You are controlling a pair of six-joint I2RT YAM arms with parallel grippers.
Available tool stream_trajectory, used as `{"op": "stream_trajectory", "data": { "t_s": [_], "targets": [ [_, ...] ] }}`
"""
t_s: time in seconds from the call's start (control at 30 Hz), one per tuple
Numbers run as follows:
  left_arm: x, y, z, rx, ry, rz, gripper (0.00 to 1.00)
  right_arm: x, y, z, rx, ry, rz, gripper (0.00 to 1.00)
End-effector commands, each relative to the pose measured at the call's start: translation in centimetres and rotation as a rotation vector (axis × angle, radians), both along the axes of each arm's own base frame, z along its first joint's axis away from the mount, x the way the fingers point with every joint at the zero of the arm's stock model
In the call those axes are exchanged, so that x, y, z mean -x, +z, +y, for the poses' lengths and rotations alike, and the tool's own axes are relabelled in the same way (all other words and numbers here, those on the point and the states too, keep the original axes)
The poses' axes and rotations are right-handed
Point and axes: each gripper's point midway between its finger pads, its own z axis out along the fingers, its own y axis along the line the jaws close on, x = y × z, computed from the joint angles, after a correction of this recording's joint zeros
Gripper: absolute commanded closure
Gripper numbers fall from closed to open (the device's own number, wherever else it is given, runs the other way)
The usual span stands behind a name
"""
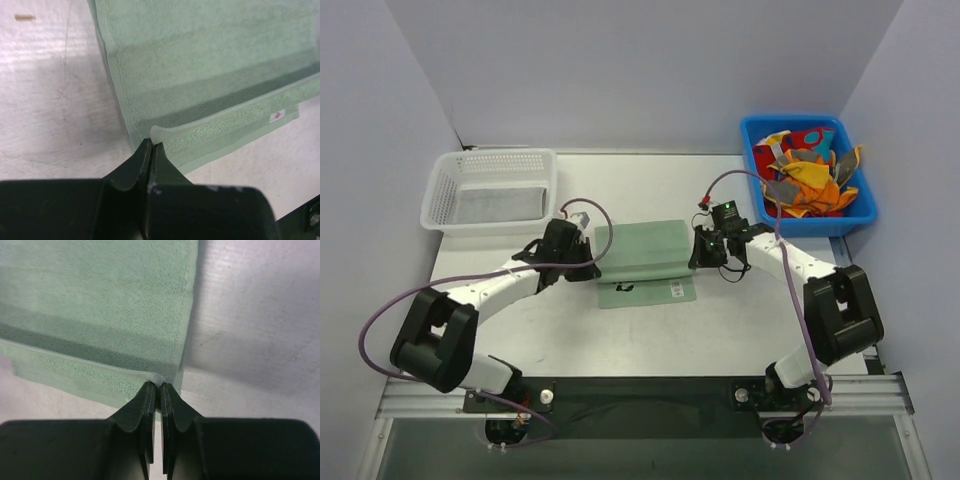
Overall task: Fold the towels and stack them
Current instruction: Fold the towel
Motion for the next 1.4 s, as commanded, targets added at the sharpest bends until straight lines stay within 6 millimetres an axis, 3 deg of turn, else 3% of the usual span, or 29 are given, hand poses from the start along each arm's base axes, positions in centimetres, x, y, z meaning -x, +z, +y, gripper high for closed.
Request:
{"op": "stream_trajectory", "data": {
  "t_s": [0.0, 0.17, 0.3, 0.37, 0.4, 0.43, 0.47, 0.5, 0.57, 0.6, 0.73, 0.87, 1.17, 1.37],
  "targets": [
    [1.6, -3.3, 0.4, -0.054, -0.020, 0.090, 1.00, 1.8, -4.0, -2.3, 0.114, -0.044, 0.126, 1.00],
    [2.4, -5.6, 0.9, -0.092, -0.003, 0.138, 1.00, 2.5, -5.8, -1.6, 0.107, -0.002, 0.193, 1.00],
    [2.5, -5.4, 0.8, -0.084, -0.007, 0.136, 0.98, 2.9, -6.2, -1.5, 0.112, 0.008, 0.212, 0.99],
    [2.7, -4.9, 0.5, -0.068, -0.014, 0.134, 0.82, 3.1, -6.1, -1.6, 0.115, 0.011, 0.218, 0.92],
    [2.9, -4.7, 0.6, -0.066, -0.015, 0.140, 0.74, 3.1, -5.6, -1.6, 0.110, 0.015, 0.208, 0.76],
    [3.2, -4.5, 0.4, -0.064, -0.025, 0.140, 0.64, 3.1, -5.3, -1.5, 0.109, 0.022, 0.202, 0.70],
    [3.2, -3.6, 0.3, -0.051, -0.026, 0.118, 0.47, 3.5, -4.9, -1.5, 0.111, 0.034, 0.202, 0.62],
    [3.5, -3.2, 0.2, -0.044, -0.030, 0.112, 0.42, 3.3, -4.0, -1.3, 0.106, 0.039, 0.172, 0.53],
    [3.5, -1.4, 0.2, -0.022, -0.026, 0.071, 0.28, 3.5, -2.9, -1.0, 0.112, 0.070, 0.144, 0.45],
    [3.5, -0.8, 0.3, -0.018, -0.022, 0.058, 0.26, 3.3, -1.8, -0.8, 0.104, 0.080, 0.111, 0.44],
    [2.2, 2.3, 0.3, -0.026, -0.039, -0.044, 0.22, 2.3, 0.8, 0.3, 0.104, 0.153, 0.025, 0.43],
    [0.7, 2.8, -0.8, -0.055, -0.120, -0.056, 0.23, 1.0, 1.4, 1.3, 0.107, 0.206, -0.002, 0.43],
    [-1.0, -0.3, -3.9, -0.089, -0.331, 0.053, 0.23, -0.9, -0.9, 3.0, 0.109, 0.327, 0.038, 0.41],
    [0.2, -1.8, -5.1, -0.069, -0.383, 0.120, 0.29, -0.2, -2.1, 4.1, 0.066, 0.393, 0.080, 0.43]
  ]
}}
